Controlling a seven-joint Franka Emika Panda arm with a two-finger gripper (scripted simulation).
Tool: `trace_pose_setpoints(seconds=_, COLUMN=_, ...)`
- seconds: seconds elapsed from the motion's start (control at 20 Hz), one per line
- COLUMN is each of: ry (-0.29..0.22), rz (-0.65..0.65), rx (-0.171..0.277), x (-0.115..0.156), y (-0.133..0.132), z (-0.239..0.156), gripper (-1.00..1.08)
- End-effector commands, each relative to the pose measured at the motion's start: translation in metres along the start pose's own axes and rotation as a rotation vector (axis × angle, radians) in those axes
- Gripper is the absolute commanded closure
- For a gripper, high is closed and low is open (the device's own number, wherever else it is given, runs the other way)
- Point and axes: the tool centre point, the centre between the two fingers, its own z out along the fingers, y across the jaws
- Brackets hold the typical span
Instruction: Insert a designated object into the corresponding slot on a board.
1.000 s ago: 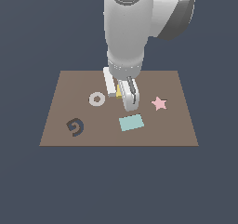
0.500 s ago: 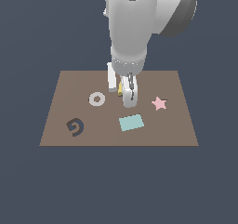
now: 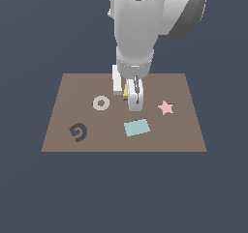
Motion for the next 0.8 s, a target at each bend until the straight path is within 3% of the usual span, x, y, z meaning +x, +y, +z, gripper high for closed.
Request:
trace_pose_setpoints(seconds=0.0, ry=0.0, rz=0.0, rx=0.0, x=0.0001, y=-0.0002, z=0.0015, gripper=1.08)
trace_pose_setpoints(seconds=0.25, ry=0.0, rz=-0.001, rx=0.001, x=0.0002, y=-0.0006, z=0.0097, gripper=1.08)
trace_pose_setpoints(seconds=0.3, ry=0.0, rz=-0.001, rx=0.001, x=0.0002, y=-0.0006, z=0.0097, gripper=-0.92)
trace_pose_setpoints(seconds=0.75, ry=0.0, rz=-0.001, rx=0.001, x=0.0002, y=-0.0006, z=0.0097, gripper=-0.92)
